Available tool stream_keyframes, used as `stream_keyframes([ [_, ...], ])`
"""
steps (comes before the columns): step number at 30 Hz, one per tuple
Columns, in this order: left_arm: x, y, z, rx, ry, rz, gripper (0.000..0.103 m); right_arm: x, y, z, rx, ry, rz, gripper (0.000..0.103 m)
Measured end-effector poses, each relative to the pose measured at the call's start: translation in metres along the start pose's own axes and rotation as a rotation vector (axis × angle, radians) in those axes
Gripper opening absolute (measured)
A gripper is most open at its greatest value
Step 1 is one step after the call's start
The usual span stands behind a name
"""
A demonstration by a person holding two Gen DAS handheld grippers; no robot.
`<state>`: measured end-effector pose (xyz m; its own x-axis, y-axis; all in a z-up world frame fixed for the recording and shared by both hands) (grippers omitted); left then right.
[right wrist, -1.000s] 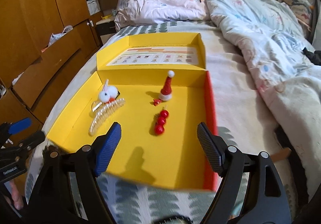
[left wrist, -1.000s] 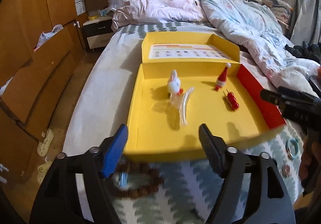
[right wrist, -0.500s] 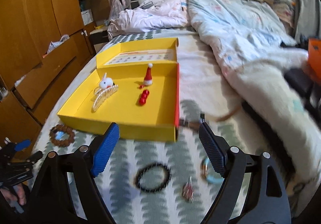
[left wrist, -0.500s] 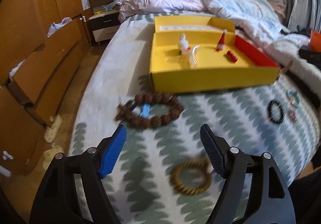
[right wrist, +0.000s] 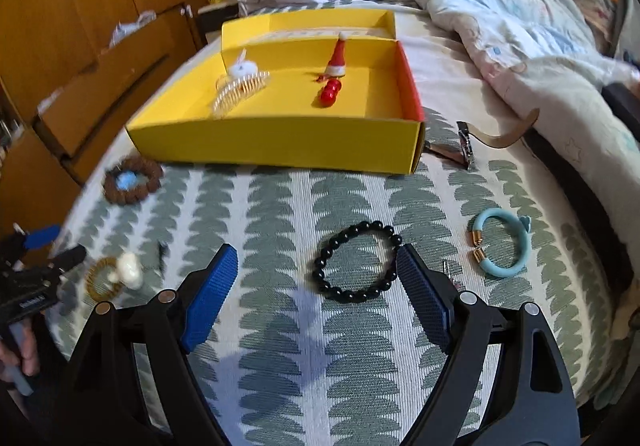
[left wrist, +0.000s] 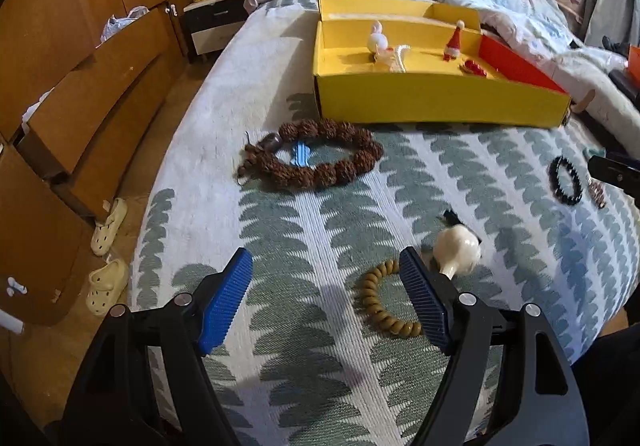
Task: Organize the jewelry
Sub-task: 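Withdraw both tools and approach the wooden bracelet and black bead bracelet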
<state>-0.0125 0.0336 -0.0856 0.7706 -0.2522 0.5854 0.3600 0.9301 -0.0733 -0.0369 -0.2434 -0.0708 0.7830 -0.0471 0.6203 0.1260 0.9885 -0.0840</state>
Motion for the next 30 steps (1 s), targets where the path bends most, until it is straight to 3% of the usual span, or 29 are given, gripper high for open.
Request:
stream_keyframes([
  [4,-0.006,-0.007,-0.010,0.014,0.025,-0.025,0.075,-0.006,0.009,-0.018,-0.036,0.025,0.044,0.081],
  [6,-0.007,-0.008,-0.012,0.013,0.032,-0.027,0.075,-0.008,0.010,-0.026,-0.072,0.043,0.055,0.072],
  [11,-0.009,-0.007,-0.019,0.008,0.051,-0.021,0.075,-0.011,0.007,-0.040,-0.082,0.067,0.056,0.064],
  [26,-0.012,-0.008,-0.033,0.002,0.077,-0.023,0.075,-0.013,0.018,-0.065,-0.139,0.073,0.117,0.061],
  [30,-0.013,-0.008,-0.033,-0.001,0.072,-0.022,0.075,-0.012,0.020,-0.062,-0.133,0.070,0.119,0.054],
])
Point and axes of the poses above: each gripper's, at about its wrist camera, not at the fingertips, and z roughly against the way its jaws point, y to its left, x to its top, the point moved 3 cm from there along -z, roughly the way its jaws point, and after that the axes turned 9 degrees about -x, right-handed, at the moved point
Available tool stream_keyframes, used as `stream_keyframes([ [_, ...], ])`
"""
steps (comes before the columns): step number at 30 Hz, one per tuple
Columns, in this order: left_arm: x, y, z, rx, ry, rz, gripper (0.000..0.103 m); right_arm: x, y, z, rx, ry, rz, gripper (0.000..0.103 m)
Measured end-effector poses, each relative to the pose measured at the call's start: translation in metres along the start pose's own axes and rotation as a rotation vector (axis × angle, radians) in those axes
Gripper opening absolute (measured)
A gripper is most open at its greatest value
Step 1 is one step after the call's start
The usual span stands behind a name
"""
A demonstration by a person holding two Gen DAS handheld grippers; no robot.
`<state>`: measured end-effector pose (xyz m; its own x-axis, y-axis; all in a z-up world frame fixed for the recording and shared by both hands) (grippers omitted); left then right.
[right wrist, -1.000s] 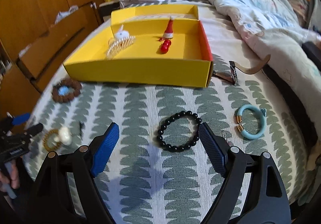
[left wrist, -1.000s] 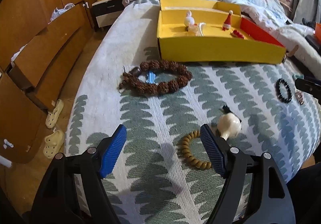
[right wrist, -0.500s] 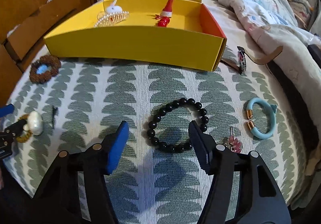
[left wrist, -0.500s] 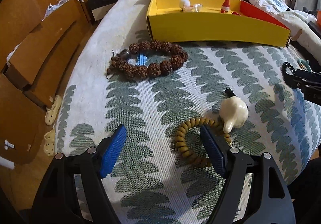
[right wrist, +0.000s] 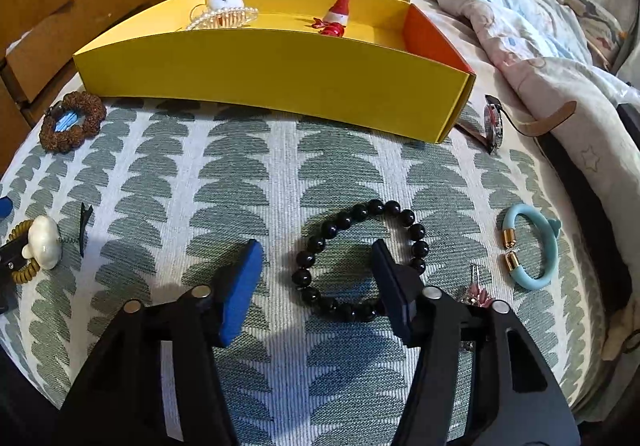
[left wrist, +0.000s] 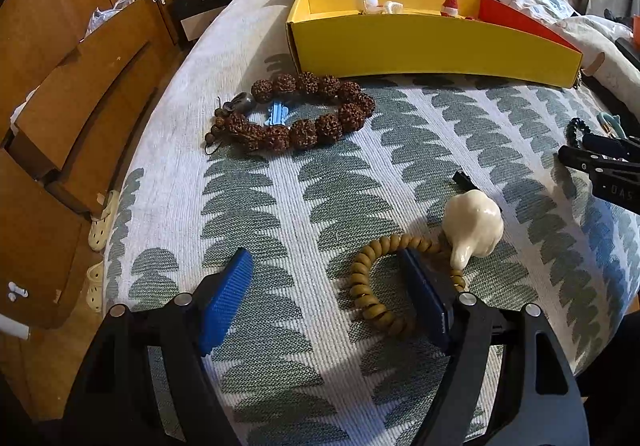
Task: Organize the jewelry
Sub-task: 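Withdraw both tools and approach the wooden bracelet and black bead bracelet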
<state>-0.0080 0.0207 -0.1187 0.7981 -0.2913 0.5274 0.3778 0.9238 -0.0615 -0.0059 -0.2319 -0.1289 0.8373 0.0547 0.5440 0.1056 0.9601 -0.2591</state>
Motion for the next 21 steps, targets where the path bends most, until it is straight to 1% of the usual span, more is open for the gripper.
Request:
stream_keyframes([
  [4,0.001,-0.002,-0.002,0.000,-0.003,-0.003,0.075,0.000,0.001,0.000,0.005,0.000,0.004,0.047],
  [6,0.001,-0.003,-0.003,0.003,-0.004,-0.008,0.075,0.001,-0.002,-0.001,0.012,0.006,-0.012,0.041],
  [9,0.000,-0.002,-0.003,-0.015,-0.002,0.001,0.072,0.000,-0.008,-0.001,0.025,0.013,-0.027,0.035],
  [11,0.000,0.000,-0.003,-0.029,0.001,0.009,0.070,-0.001,-0.008,-0.002,0.022,0.011,-0.022,0.033],
  [15,0.000,0.000,-0.002,-0.030,-0.005,0.000,0.058,-0.001,-0.007,-0.002,0.013,0.009,-0.016,0.030],
  [16,0.000,0.000,-0.002,-0.043,-0.007,-0.003,0.050,-0.001,-0.008,-0.002,0.017,0.010,-0.021,0.029],
  [18,0.001,-0.001,-0.001,-0.069,-0.005,-0.006,0.039,-0.001,-0.010,-0.001,0.022,0.012,-0.031,0.023],
  [19,0.001,-0.002,-0.001,-0.078,-0.005,-0.008,0.036,0.000,-0.010,-0.001,0.024,0.014,-0.036,0.022],
  [21,0.000,-0.002,-0.001,-0.083,-0.004,-0.008,0.035,0.000,-0.012,-0.001,0.029,0.016,-0.045,0.019],
])
Point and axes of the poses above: each gripper's, at about its wrist camera, not at the fingertips, and z roughly against the way its jaws point, y to its left, x to its top, the point moved 3 cm from there along -z, roughly the way its jaws point, and after that the axes turned 9 degrees about -x, right-handed, at the moved point
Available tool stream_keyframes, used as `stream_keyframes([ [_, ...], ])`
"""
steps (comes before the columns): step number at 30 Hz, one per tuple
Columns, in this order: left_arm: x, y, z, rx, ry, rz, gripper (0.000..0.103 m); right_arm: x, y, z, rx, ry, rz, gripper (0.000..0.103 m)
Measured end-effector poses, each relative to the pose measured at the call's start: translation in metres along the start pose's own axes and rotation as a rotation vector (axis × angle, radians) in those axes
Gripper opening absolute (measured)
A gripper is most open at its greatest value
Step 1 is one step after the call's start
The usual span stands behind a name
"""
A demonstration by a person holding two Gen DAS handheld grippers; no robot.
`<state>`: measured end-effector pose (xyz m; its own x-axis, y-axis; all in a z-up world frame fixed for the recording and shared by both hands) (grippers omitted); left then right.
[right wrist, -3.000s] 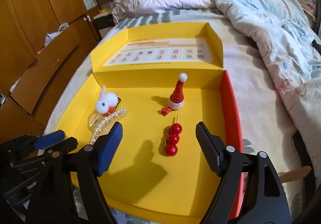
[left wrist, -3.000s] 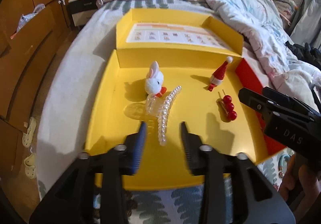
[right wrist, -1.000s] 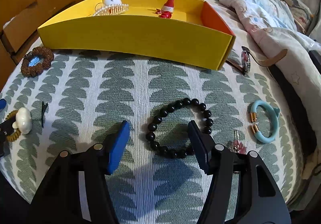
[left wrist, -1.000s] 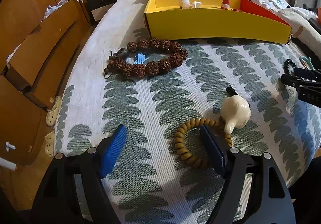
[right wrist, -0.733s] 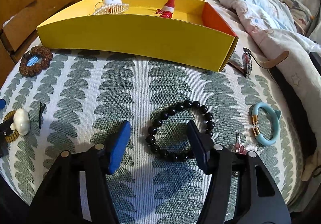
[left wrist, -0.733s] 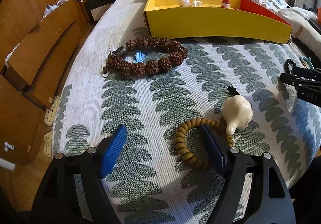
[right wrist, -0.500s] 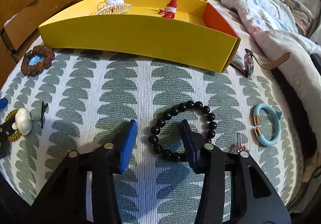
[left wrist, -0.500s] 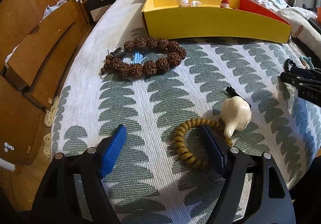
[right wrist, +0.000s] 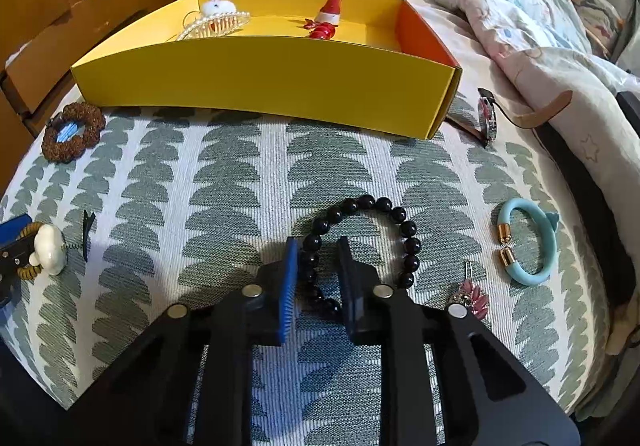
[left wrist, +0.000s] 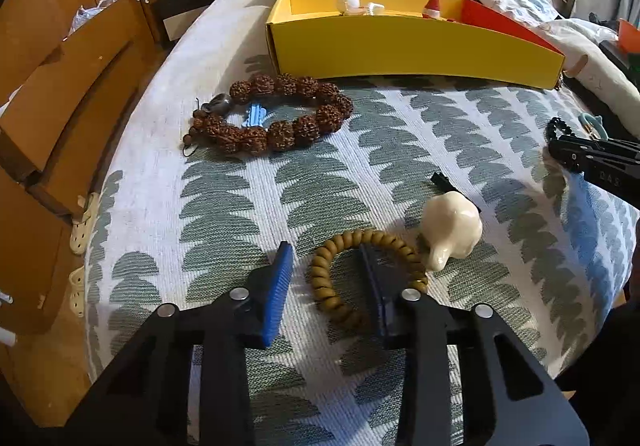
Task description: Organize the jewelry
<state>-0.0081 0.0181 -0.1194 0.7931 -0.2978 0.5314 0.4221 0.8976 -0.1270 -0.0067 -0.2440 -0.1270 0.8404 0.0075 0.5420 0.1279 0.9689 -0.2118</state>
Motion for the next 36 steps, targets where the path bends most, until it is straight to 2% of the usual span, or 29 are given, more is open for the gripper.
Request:
stream_keyframes([
  [5,0.001,0.001,-0.001,-0.014,0.004,0.010,0.030,0.000,-0.003,-0.001,0.015,0.012,-0.015,0.017],
  [9,0.002,0.002,0.000,-0.026,0.002,0.023,0.019,0.000,-0.005,0.001,0.023,0.011,-0.027,0.011],
  [13,0.003,0.003,0.002,-0.041,-0.001,0.035,0.015,0.002,-0.009,0.008,0.034,-0.008,-0.039,0.011],
  [20,0.005,-0.001,0.013,-0.050,-0.040,0.028,0.012,0.008,-0.012,0.022,0.069,-0.049,-0.062,0.011],
  [36,0.027,0.006,0.044,-0.028,-0.162,0.045,0.010,0.033,-0.031,0.071,0.234,-0.169,-0.186,0.011],
])
Point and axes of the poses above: each gripper's, at about its wrist camera, not at the fingertips, and z roughly against the way its jaws point, y to its left, x to its top, the point moved 3 cm from there along -z, roughly the way its jaws point, and after that the axes turned 9 degrees about -x, right-handed, at the moved point
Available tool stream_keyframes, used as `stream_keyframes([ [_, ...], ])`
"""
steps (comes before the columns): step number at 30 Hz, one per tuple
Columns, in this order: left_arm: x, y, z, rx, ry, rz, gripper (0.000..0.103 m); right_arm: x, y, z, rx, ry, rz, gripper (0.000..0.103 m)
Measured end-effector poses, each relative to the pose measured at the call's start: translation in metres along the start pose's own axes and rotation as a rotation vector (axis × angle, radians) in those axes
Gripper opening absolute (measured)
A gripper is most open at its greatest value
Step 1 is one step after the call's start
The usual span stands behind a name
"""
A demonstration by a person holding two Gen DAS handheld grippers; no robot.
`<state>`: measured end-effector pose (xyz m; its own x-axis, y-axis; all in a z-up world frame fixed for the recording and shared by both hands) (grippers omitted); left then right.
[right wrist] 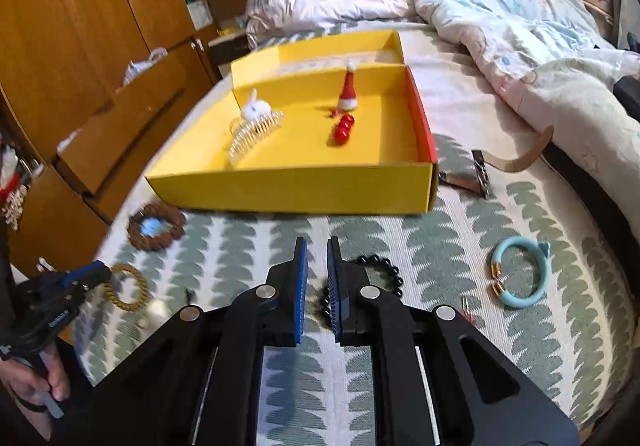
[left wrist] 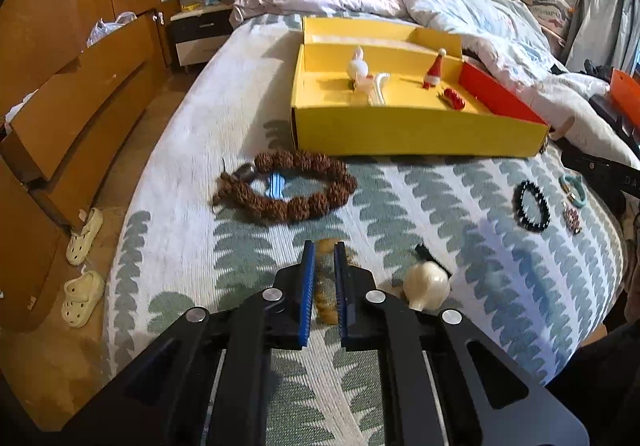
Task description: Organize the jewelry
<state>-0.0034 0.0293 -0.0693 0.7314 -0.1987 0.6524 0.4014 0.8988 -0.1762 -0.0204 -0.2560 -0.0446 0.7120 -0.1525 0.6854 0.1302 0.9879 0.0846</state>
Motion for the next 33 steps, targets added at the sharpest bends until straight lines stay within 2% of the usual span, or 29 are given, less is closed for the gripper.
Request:
stream_keyframes([
  [5,0.001,-0.002,0.000,0.005,-0.006,-0.009,0.010,-0.012,0.011,-0.015,-0.043,0.075,0.082,0.012],
  [8,0.000,-0.001,-0.002,0.005,0.004,-0.006,0.010,-0.027,0.026,-0.031,-0.150,0.095,0.192,0.017],
  [13,0.000,0.000,0.000,-0.001,0.001,-0.001,0.009,-0.035,0.027,-0.047,-0.145,0.137,0.197,0.018],
  [16,-0.001,0.001,0.001,-0.005,0.000,0.003,0.009,-0.038,0.027,-0.052,-0.155,0.156,0.208,0.023],
  [19,0.000,0.001,0.001,-0.008,0.000,0.003,0.009,-0.043,0.029,-0.061,-0.199,0.175,0.230,0.040],
  [21,0.000,0.000,0.002,-0.007,-0.001,-0.001,0.009,-0.047,0.033,-0.068,-0.224,0.194,0.255,0.055],
  [22,0.000,0.000,0.002,-0.008,-0.001,-0.003,0.009,-0.050,0.035,-0.072,-0.238,0.202,0.266,0.056],
  [24,-0.001,-0.001,0.003,-0.011,0.001,-0.003,0.009,-0.054,0.038,-0.078,-0.273,0.209,0.285,0.056],
  [28,0.000,-0.002,0.004,-0.016,-0.002,0.000,0.009,-0.051,0.032,-0.079,-0.274,0.228,0.231,0.054],
  [33,0.001,-0.002,0.006,-0.024,-0.007,0.003,0.009,-0.046,0.026,-0.077,-0.280,0.265,0.191,0.037],
])
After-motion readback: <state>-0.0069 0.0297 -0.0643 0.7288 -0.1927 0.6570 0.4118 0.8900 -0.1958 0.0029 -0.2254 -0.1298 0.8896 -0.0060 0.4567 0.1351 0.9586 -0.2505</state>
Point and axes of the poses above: each gripper's, at about its wrist camera, not at the fingertips, and z roughly against the way its jaws point, y to its left, x to its top, the point moved 3 cm from there along -z, roughly the way its jaws point, and after that the axes turned 9 degrees about -x, right-handed, at the moved point
